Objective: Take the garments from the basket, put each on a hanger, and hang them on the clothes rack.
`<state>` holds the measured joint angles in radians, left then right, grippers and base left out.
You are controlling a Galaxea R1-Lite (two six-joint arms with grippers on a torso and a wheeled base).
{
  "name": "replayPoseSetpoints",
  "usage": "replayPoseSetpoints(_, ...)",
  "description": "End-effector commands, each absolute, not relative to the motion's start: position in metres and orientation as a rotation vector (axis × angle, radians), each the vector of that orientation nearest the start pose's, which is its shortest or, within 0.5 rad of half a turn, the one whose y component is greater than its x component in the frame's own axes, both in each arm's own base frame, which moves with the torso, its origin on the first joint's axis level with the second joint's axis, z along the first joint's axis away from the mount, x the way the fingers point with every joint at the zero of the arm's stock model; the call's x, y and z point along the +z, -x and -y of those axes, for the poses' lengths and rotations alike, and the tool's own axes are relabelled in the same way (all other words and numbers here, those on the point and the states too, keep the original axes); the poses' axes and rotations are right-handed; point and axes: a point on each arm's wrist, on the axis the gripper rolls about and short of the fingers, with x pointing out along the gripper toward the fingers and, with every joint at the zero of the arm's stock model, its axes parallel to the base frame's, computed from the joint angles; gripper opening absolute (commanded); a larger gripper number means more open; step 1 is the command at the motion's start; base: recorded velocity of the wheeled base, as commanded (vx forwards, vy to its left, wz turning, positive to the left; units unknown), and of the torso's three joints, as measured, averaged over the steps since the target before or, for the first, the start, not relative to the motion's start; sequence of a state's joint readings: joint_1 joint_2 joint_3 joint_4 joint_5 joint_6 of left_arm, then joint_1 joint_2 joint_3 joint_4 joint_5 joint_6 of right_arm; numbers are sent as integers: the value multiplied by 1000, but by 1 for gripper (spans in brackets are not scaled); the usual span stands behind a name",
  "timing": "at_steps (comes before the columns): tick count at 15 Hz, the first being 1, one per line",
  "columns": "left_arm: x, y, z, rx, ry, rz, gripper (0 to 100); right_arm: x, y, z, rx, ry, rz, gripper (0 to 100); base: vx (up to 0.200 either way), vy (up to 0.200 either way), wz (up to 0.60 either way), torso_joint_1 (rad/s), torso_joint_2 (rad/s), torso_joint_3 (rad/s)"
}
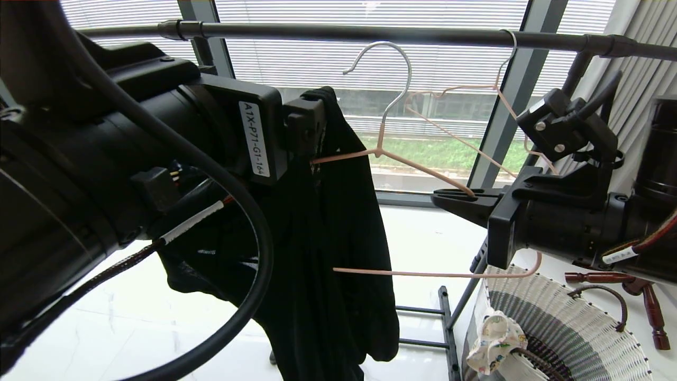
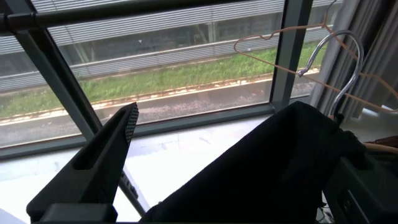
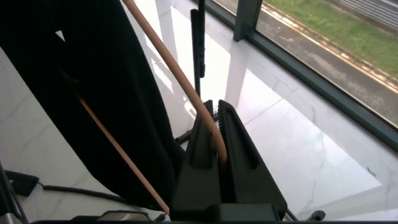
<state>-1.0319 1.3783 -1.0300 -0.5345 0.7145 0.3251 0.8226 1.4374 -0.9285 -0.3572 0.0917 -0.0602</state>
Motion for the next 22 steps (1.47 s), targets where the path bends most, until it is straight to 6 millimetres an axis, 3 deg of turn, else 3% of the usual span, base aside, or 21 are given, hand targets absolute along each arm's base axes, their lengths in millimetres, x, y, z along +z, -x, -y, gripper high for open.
replayPoseSetpoints(1, 324, -129, 188, -295, -179, 170, 100, 263, -168, -185, 912, 112, -114, 0, 0, 0, 0, 0, 0, 0)
replayPoseSetpoints(7, 330, -128, 180, -294, -339, 219, 100, 263, -170, -185, 856, 149, -101, 0, 0, 0, 0, 0, 0, 0)
replayPoseSetpoints(13, 336, -131, 183, -297, -393, 189, 100, 269, -169, -188, 768, 128, -39, 0, 0, 0, 0, 0, 0, 0)
replayPoseSetpoints(16, 345, -137, 193, -296, -377, 198, 100, 269, -171, -197, 727, 112, -4, 0, 0, 0, 0, 0, 0, 0)
replayPoseSetpoints(22, 339, -149, 215, -320, -441, 143, 100, 272, -171, -212, 715, 99, 21, 0, 0, 0, 0, 0, 0, 0)
